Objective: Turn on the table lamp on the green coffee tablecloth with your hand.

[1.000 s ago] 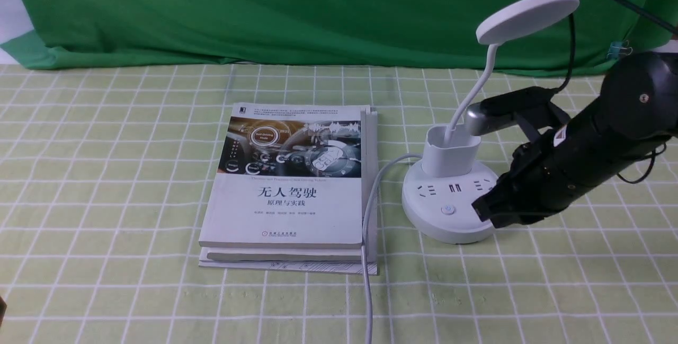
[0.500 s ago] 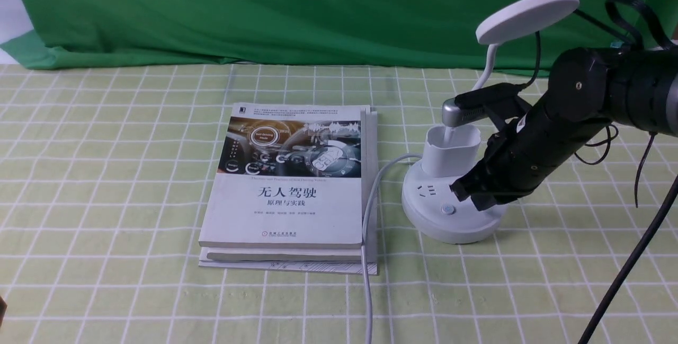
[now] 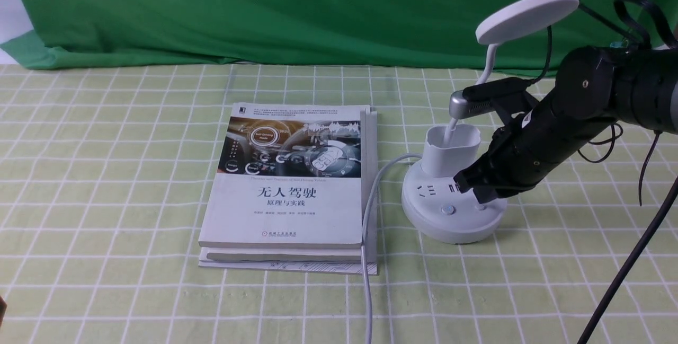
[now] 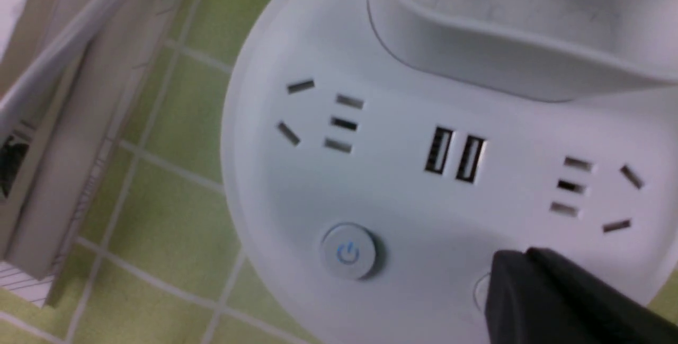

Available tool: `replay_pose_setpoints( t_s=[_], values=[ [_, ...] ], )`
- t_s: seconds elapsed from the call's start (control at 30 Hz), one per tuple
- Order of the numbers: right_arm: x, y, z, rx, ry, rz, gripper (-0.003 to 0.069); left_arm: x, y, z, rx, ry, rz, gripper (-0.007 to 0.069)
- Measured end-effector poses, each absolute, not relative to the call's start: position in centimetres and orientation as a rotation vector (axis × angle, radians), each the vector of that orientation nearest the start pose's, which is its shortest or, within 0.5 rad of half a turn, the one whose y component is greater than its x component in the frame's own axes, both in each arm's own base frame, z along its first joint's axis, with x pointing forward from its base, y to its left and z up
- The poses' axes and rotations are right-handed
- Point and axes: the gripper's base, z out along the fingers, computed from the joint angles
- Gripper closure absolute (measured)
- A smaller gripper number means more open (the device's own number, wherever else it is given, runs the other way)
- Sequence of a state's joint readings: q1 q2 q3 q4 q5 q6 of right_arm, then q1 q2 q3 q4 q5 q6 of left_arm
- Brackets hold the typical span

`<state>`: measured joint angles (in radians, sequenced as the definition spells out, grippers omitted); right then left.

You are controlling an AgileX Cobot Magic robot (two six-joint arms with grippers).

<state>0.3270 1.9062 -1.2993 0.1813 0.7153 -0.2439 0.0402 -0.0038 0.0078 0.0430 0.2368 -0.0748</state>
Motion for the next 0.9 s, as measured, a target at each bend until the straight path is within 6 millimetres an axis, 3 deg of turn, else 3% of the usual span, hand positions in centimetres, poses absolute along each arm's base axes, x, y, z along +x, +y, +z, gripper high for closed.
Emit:
replay_pose_setpoints(
  t_s=[0.2, 0.43, 0.67, 0.9],
  values=[
    [36.7, 13.6, 17.7, -0.628, 2.776, 0.227, 0.0629, 5.5, 0.3, 18.9, -0.071, 1.723, 0.014, 0.0622],
    [36.7, 13.5, 18.2, -0.643, 2.761, 0.227, 0.0629, 5.5, 0.3, 18.9, -0.071, 1.723, 0.014, 0.0622],
    [35.6, 13.3, 20.6, -0.646, 2.730, 0.234, 0.0629, 5.5, 0.3, 18.9, -0.071, 1.723, 0.014, 0.0622],
    [34.0, 12.8, 19.7, -0.665, 2.807, 0.235, 0.0629, 5.5, 0.3, 18.9, -0.071, 1.723, 0.014, 0.0622]
  ],
)
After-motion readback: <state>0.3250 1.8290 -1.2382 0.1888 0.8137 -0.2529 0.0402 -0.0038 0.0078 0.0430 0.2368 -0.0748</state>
